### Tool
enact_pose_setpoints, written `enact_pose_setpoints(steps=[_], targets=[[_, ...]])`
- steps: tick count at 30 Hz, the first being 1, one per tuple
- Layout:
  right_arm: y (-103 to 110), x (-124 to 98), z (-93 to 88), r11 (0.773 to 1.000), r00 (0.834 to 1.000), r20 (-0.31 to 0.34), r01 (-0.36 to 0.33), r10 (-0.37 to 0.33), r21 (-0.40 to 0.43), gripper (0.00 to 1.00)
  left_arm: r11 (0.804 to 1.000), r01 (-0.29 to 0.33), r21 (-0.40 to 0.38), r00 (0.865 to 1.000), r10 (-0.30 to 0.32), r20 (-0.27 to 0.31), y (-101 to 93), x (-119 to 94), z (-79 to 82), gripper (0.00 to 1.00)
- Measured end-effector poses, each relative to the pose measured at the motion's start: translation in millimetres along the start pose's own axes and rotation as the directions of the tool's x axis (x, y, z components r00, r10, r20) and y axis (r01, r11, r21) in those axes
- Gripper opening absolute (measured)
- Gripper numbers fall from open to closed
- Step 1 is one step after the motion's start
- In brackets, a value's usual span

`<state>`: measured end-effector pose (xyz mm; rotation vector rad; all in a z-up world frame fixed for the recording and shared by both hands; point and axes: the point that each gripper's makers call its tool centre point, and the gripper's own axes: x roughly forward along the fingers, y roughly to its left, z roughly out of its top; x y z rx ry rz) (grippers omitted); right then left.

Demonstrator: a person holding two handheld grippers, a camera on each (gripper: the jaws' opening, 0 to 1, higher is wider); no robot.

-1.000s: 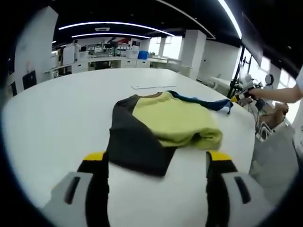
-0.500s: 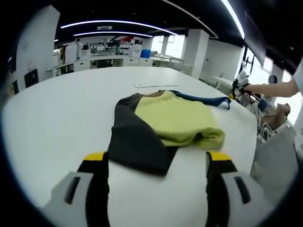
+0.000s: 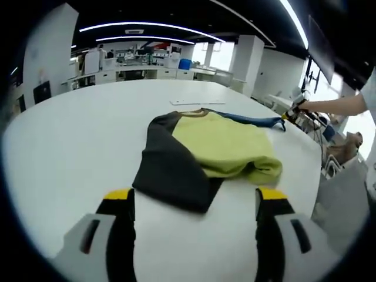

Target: Fold the garment on the visible template until the final outline fits inside the template.

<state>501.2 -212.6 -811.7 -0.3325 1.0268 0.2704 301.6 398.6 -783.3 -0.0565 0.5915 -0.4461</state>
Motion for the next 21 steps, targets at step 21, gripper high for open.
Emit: enact_pose_setpoints(steps=[21], targets=[[-19, 25, 9.4, 0.996, 0.996, -0.013, 0.083, -0.084, -0.016, 0.0, 1.0, -0.015, -0.023, 1.0, 0.015, -0.004, 0.1, 3, -2.5, 0.81]])
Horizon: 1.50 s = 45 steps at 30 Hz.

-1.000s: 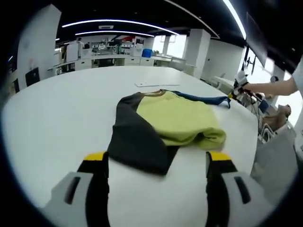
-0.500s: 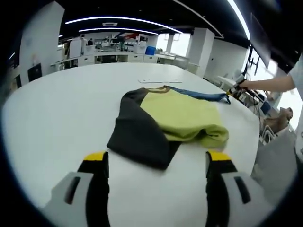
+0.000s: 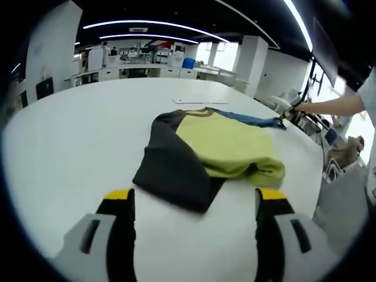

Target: Fold the garment on the visible template until the final outline fits inside the template.

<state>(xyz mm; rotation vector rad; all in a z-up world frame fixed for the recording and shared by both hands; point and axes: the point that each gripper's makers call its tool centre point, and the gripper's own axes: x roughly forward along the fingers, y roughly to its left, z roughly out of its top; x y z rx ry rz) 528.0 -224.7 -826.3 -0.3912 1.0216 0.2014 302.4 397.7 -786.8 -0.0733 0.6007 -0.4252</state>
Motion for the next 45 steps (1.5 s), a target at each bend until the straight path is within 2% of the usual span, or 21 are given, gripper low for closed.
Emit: enact_pose_setpoints(steps=[5, 7, 12, 15, 25, 32, 36, 39, 41, 45], targets=[[5, -8, -0.4, 0.999, 1.0, 0.022, -0.02, 0.019, 0.032, 0.02, 1.0, -0.001, -0.004, 1.0, 0.001, 0.004, 0.6, -1, -0.4, 0.81], [10, -11, 0.1, 0.998, 0.999, 0.039, -0.041, 0.038, 0.056, 0.1, 1.0, 0.001, -0.005, 1.0, -0.001, 0.006, -0.8, -2, -1.1, 0.81], [15, -15, 0.3, 0.99, 0.994, 0.079, -0.087, 0.078, 0.109, 0.21, 1.0, 0.006, -0.006, 1.0, -0.006, 0.01, -1.5, -1, -1.8, 0.81], [10, -13, -1.3, 0.986, 0.992, 0.095, -0.101, 0.089, 0.134, 0.29, 1.0, 0.009, -0.005, 1.0, -0.009, 0.013, -2.1, -2, -0.8, 0.81], [23, -31, -21.7, 0.96, 0.982, 0.149, -0.147, 0.113, 0.237, 0.35, 1.0, 0.026, 0.005, 0.999, -0.026, 0.026, -7.8, -1, 4.3, 0.82], [20, -36, -34.9, 0.927, 0.975, 0.186, -0.18, 0.123, 0.329, 0.34, 0.999, 0.037, 0.007, 0.999, -0.037, 0.036, -10.0, 1, 6.8, 0.82], [18, -35, -41.0, 0.895, 0.97, 0.207, -0.2, 0.125, 0.399, 0.31, 0.999, 0.04, 0.004, 0.998, -0.04, 0.04, -10.5, 1, 7.7, 0.82], [21, -34, -45.6, 0.891, 0.971, 0.204, -0.202, 0.127, 0.407, 0.27, 0.999, 0.04, 0.002, 0.998, -0.04, 0.044, -10.1, 0, 8.0, 0.82], [31, -37, -48.1, 0.885, 0.97, 0.205, -0.207, 0.13, 0.418, 0.27, 0.999, 0.041, 0.001, 0.998, -0.041, 0.043, -11.3, 0, 7.8, 0.82], [37, -36, -51.8, 0.878, 0.971, 0.205, -0.206, 0.127, 0.431, 0.26, 0.999, 0.038, -0.004, 0.998, -0.038, 0.043, -11.6, -2, 8.0, 0.82]])
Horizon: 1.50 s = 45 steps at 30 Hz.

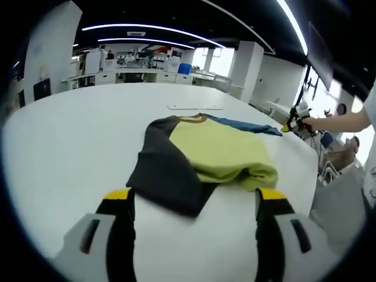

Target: Fold the garment on the visible template until the final outline fits inside the template.

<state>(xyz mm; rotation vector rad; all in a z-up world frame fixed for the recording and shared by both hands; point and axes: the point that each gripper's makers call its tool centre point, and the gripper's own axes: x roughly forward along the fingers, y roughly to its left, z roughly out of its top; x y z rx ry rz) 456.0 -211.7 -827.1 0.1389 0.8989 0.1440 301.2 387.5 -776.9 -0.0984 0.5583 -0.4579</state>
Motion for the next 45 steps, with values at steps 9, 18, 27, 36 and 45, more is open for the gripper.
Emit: enact_pose_setpoints(steps=[9, 18, 27, 36, 45], targets=[[9, -2, -12.7, 0.999, 1.0, -0.011, -0.001, 0.001, 0.037, 0.2, 1.0, -0.012, -0.008, 1.0, 0.012, -0.001, 3.5, -4, -1.3, 0.81], [9, 1, -16.0, 0.998, 1.0, -0.019, 0.006, -0.005, 0.06, 0.08, 1.0, -0.015, -0.01, 1.0, 0.015, 0.0, 3.6, -4, -1.3, 0.81], [-3, -2, -9.8, 0.998, 1.0, 0.001, 0.021, -0.021, 0.059, 0.0, 1.0, -0.012, -0.012, 1.0, 0.012, 0.003, 2.9, -4, -1.5, 0.81], [-25, 1, 2.0, 0.997, 0.999, 0.022, 0.034, -0.035, 0.068, 0.0, 1.0, -0.011, -0.013, 1.0, 0.011, 0.002, 0.6, -3, -2.1, 0.81], [-26, -3, 4.2, 0.996, 0.996, 0.065, 0.06, -0.065, 0.065, 0.0, 1.0, -0.015, -0.015, 1.0, 0.015, 0.006, 2.6, -4, -1.9, 0.81]])
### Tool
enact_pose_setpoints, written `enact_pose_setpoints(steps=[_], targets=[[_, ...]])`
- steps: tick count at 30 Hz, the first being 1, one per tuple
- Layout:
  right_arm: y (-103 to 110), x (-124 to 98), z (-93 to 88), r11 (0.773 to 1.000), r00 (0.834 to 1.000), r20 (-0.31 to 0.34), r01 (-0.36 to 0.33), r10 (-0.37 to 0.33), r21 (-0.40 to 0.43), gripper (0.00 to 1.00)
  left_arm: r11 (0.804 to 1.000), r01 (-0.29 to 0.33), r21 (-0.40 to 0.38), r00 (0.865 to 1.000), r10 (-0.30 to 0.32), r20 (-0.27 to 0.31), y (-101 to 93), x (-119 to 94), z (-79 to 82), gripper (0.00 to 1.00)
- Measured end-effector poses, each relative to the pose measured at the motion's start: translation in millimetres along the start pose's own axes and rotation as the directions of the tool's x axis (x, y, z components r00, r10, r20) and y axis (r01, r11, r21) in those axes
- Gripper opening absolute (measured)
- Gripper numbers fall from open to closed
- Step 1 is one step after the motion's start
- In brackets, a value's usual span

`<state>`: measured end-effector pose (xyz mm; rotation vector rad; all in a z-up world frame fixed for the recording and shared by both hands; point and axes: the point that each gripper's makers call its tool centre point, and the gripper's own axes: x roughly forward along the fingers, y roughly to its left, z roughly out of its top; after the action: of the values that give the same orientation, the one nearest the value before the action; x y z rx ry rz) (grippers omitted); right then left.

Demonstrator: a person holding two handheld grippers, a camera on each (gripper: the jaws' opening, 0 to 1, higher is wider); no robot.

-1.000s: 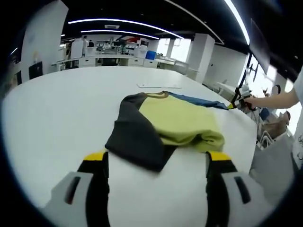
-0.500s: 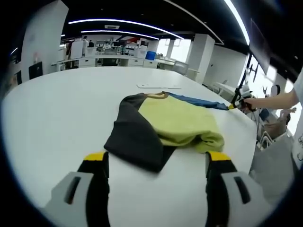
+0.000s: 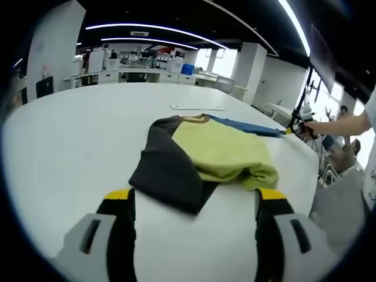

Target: Fold the garment on the visible template until the final outline fits inside the template.

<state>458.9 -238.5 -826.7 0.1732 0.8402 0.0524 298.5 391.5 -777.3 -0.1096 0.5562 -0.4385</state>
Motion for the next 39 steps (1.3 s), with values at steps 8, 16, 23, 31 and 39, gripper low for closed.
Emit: enact_pose_setpoints(steps=[8, 16, 23, 31, 39], targets=[[-8, 0, 3.9, 0.999, 0.999, 0.03, 0.033, -0.033, -0.011, 0.0, 1.0, -0.004, -0.006, 1.0, 0.004, 0.002, 2.0, -2, -1.7, 0.8], [-9, -1, -5.3, 0.999, 0.999, -0.01, 0.043, -0.043, -0.025, 0.0, 1.0, -0.002, -0.009, 1.0, 0.002, 0.003, 1.3, -1, -2.4, 0.8], [-15, 7, -7.7, 0.996, 0.997, -0.029, 0.074, -0.075, -0.053, 0.0, 1.0, -0.006, -0.012, 1.0, 0.006, 0.001, 0.9, -1, -3.2, 0.8], [-40, 27, 6.4, 0.996, 0.995, -0.049, 0.081, -0.083, -0.044, 0.0, 1.0, -0.013, -0.015, 1.0, 0.013, -0.007, 1.9, -3, -5.5, 0.81], [-44, 29, 4.6, 0.996, 0.994, -0.07, 0.082, -0.084, -0.025, 0.0, 1.0, -0.011, -0.014, 1.0, 0.011, -0.007, 0.4, -1, -4.3, 0.81]])
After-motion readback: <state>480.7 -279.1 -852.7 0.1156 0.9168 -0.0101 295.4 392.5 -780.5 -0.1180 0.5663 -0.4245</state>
